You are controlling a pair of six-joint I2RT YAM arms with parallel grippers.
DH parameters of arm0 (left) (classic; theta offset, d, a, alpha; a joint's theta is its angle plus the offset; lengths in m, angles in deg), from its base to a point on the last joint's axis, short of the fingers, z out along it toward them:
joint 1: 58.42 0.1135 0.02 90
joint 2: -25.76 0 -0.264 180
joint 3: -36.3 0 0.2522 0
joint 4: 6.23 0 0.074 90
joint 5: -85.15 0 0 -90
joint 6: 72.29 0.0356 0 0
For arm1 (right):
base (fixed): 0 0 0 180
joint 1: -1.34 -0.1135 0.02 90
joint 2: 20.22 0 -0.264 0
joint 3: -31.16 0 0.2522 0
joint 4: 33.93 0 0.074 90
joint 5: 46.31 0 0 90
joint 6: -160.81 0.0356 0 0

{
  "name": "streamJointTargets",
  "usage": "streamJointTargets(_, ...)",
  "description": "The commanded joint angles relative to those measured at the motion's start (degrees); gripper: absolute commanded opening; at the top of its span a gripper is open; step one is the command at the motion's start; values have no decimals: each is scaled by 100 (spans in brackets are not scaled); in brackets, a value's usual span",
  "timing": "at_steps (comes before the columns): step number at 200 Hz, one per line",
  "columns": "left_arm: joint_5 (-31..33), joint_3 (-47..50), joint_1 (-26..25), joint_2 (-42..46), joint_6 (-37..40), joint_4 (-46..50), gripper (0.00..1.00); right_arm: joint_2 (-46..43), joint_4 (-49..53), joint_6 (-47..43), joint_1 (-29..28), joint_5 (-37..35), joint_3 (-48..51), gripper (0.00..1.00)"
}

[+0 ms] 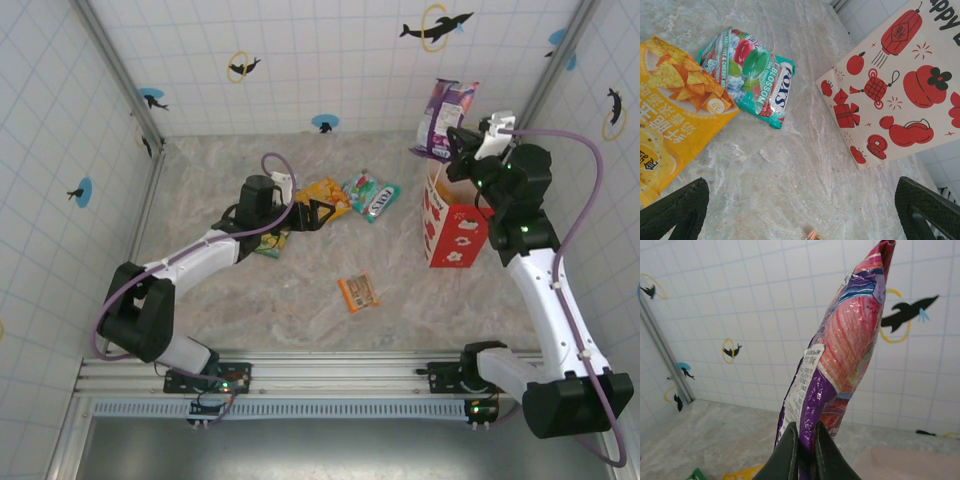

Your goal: Place the snacks into the paper bag

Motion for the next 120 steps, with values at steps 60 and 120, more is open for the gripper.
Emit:
streamJointTargets(60, 10, -141, -76, -42, -37, -149, 98, 9, -465, -504, 11, -504, -1003, 0)
streamJointTargets(120, 98, -137, -85, -111, -69, -170, 98, -317, 429, -1622, 19, -1921, -220, 0)
